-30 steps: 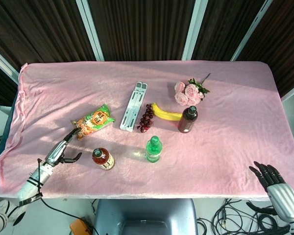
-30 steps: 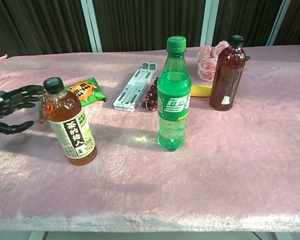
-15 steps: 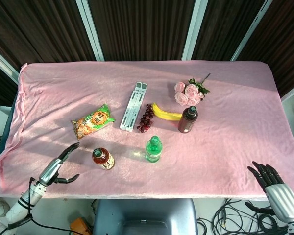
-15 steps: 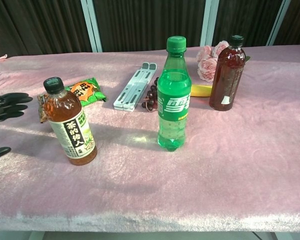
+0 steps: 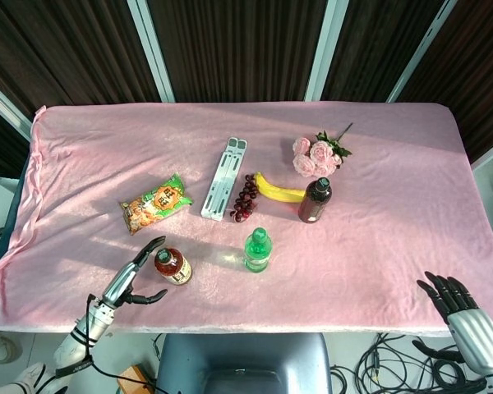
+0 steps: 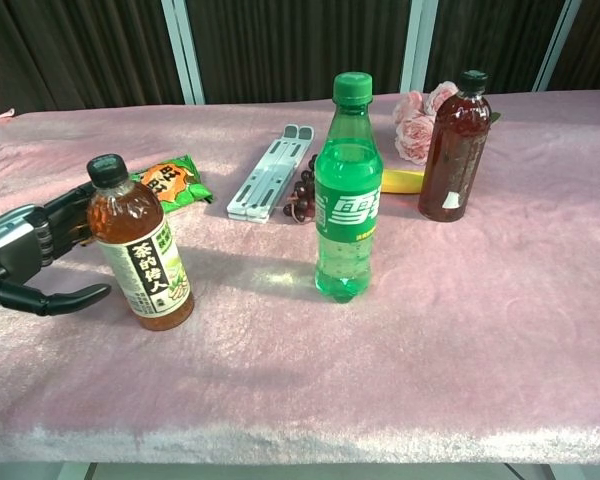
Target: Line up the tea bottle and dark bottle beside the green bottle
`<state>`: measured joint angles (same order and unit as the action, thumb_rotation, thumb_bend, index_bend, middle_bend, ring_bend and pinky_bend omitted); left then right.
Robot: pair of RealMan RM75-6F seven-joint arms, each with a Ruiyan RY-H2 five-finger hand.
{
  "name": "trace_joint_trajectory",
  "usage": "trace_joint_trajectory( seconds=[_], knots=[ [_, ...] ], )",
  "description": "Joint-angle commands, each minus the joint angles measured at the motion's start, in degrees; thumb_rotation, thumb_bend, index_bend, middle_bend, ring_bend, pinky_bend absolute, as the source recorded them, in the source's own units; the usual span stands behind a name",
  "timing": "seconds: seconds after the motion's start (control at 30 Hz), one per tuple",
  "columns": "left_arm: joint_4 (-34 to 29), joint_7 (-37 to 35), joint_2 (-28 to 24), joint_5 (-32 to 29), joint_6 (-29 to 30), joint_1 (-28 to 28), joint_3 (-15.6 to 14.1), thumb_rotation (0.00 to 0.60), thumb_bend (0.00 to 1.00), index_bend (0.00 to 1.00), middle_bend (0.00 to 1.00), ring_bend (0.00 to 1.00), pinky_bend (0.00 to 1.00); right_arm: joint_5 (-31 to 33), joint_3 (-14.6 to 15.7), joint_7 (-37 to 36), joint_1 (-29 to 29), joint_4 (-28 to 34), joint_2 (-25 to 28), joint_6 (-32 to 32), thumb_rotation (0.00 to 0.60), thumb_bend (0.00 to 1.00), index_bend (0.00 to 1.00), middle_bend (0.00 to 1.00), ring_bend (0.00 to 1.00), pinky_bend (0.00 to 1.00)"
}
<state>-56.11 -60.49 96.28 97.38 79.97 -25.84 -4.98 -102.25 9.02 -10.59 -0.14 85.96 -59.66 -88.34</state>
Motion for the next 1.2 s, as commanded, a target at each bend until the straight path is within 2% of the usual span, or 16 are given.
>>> trace_joint_trajectory(
  seconds=[0.03, 0.13, 0.17, 0.3, 0.5, 0.63, 0.77, 0.9, 1.0, 1.2],
  knots=[
    [-0.7, 2.0, 0.7, -0.9, -1.6, -0.9, 0.9, 0.600, 0.27, 0.00, 0.00, 0.00, 0.00, -0.1, 0.1, -0.1, 0.0, 0.0, 0.0, 0.0, 0.600, 0.26, 0.00, 0.00, 0.00, 0.02],
    [-1.3, 3.2, 0.8, -1.5, -3.1, -1.5, 1.2, 0.600, 0.27, 0.01, 0.02, 0.00, 0.00, -0.1, 0.1, -0.2, 0.0, -0.1, 0.1, 0.0, 0.600, 0.26, 0.00, 0.00, 0.00, 0.02],
    [-1.6, 3.4, 0.9, -1.7, -3.4, -1.7, 1.3, 0.600, 0.27, 0.05, 0.07, 0.01, 0.00, 0.0, 0.0, -0.2, 0.0, -0.1, 0.1, 0.0, 0.600, 0.26, 0.00, 0.00, 0.00, 0.02],
    [-2.3, 4.8, 1.4, -2.2, -4.5, -2.2, 1.7, 0.600, 0.27, 0.34, 0.33, 0.13, 0.03, 0.1, 0.0, -0.4, 0.0, -0.2, 0.1, -0.1, 0.600, 0.26, 0.00, 0.00, 0.00, 0.02],
    [-4.4, 6.1, 1.8, -3.2, -6.4, -3.5, 2.8, 0.600, 0.27, 0.41, 0.41, 0.20, 0.07, 0.0, 0.0, -0.5, 0.0, -0.2, 0.2, -0.2, 0.600, 0.26, 0.00, 0.00, 0.00, 0.02],
    [-5.7, 6.7, 1.7, -4.6, -7.3, -3.7, 3.7, 0.600, 0.31, 0.55, 0.57, 0.32, 0.17, -0.1, 0.0, -0.9, 0.0, -0.3, 0.3, -0.3, 0.600, 0.26, 0.00, 0.00, 0.00, 0.02],
    [-7.2, 6.6, 1.8, -6.7, -7.6, -3.4, 5.2, 0.600, 0.41, 0.68, 0.70, 0.46, 0.31, -0.1, 0.0, -1.2, -0.1, -0.5, 0.4, -0.5, 0.600, 0.26, 0.00, 0.00, 0.00, 0.02],
    [-9.5, 6.1, 1.7, -8.0, -7.0, -3.2, 6.8, 0.600, 0.51, 0.74, 0.76, 0.52, 0.43, -0.2, 0.1, -1.1, -0.1, -0.5, 0.3, -0.5, 0.600, 0.26, 0.00, 0.00, 0.00, 0.02],
    [-11.8, 7.5, 2.0, -8.5, -6.5, -3.5, 8.2, 0.600, 0.56, 0.76, 0.78, 0.54, 0.52, -0.1, 0.1, -1.0, 0.0, -0.4, 0.3, -0.2, 0.600, 0.26, 0.00, 0.00, 0.00, 0.02],
    [-15.8, 15.5, 4.3, -9.7, -7.7, -5.8, 11.4, 0.600, 0.54, 0.77, 0.79, 0.57, 0.57, -0.1, 0.1, -0.7, 0.2, -0.2, 0.3, 0.4, 0.600, 0.26, 0.00, 0.00, 0.00, 0.02]
  ],
)
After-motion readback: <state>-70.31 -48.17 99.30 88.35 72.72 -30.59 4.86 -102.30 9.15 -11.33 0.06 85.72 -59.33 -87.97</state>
